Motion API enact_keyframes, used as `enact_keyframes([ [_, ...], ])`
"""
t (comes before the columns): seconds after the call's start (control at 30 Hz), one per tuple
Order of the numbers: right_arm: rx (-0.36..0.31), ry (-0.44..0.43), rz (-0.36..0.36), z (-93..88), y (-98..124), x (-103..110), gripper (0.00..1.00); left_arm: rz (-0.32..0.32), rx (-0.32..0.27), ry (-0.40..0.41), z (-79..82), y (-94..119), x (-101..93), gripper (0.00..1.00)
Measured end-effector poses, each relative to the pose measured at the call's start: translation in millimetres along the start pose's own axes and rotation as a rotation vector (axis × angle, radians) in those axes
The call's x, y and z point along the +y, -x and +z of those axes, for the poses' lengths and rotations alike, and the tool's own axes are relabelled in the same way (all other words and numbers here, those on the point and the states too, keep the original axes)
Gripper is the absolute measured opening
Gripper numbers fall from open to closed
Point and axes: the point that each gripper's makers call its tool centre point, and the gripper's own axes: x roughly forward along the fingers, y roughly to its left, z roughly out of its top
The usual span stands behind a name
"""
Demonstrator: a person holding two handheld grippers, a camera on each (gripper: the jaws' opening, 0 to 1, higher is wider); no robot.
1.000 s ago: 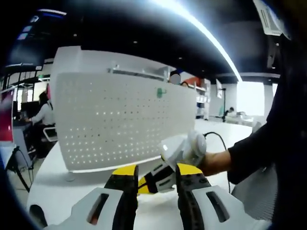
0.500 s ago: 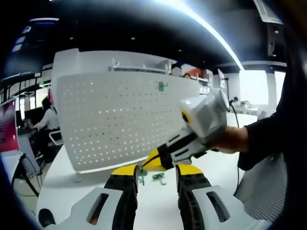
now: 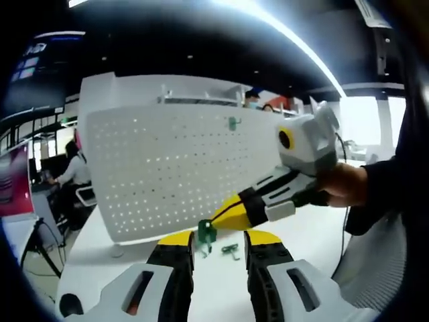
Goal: Insert the hook assembly into the mounting plate slot until the hook locks in place.
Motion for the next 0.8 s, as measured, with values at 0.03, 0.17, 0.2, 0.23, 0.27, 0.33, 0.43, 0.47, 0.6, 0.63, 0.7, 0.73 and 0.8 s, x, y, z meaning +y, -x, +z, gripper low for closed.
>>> enact_keyframes([
  [0.03,-0.006,-0.001,-0.002,1.7,1.1,-0.4,0.0,0.0,0.004,0.0,-0.7,-0.3,-0.3,0.29],
  [0.17,-0.023,-0.011,-0.006,6.2,5.0,-0.3,0.0,-0.004,0.01,-0.01,-1.5,-1.1,-2.6,0.28],
  [0.2,-0.026,-0.013,-0.006,7.1,5.7,0.2,0.0,-0.006,0.013,-0.013,-2.0,-1.4,-3.4,0.28],
  [0.23,-0.028,-0.015,-0.005,7.6,6.1,0.8,0.0,-0.006,0.018,-0.021,-2.7,-1.8,-4.1,0.28],
  [0.27,-0.03,-0.016,-0.005,8.0,6.6,1.6,0.0,-0.005,0.021,-0.026,-3.1,-1.9,-4.4,0.28],
  [0.33,-0.032,-0.021,-0.002,7.9,7.1,3.1,0.0,-0.004,0.022,-0.035,-2.8,-2.0,-4.9,0.28],
  [0.43,-0.037,-0.032,0.005,8.3,8.6,5.5,0.0,0.003,0.029,-0.045,-3.8,-1.9,-4.4,0.28],
  [0.47,-0.04,-0.036,0.005,8.5,8.9,5.8,0.0,0.007,0.028,-0.048,-3.4,-1.5,-3.8,0.28],
  [0.6,-0.05,-0.04,0.014,12.8,9.6,7.8,0.0,0.02,0.019,-0.048,-1.4,-0.5,-0.9,0.28],
  [0.63,-0.054,-0.039,0.017,14.1,9.9,8.3,0.0,0.023,0.016,-0.049,-0.9,-0.4,-0.2,0.28],
  [0.7,-0.061,-0.044,0.023,16.2,10.0,9.0,0.0,0.025,0.015,-0.043,-0.9,-0.4,0.8,0.28],
  [0.73,-0.063,-0.052,0.027,16.6,9.9,9.4,0.0,0.027,0.019,-0.04,-1.6,-0.8,1.4,0.28],
  [0.8,-0.062,-0.055,0.029,16.1,9.7,9.2,0.0,0.027,0.025,-0.037,-2.9,-1.6,2.2,0.28],
])
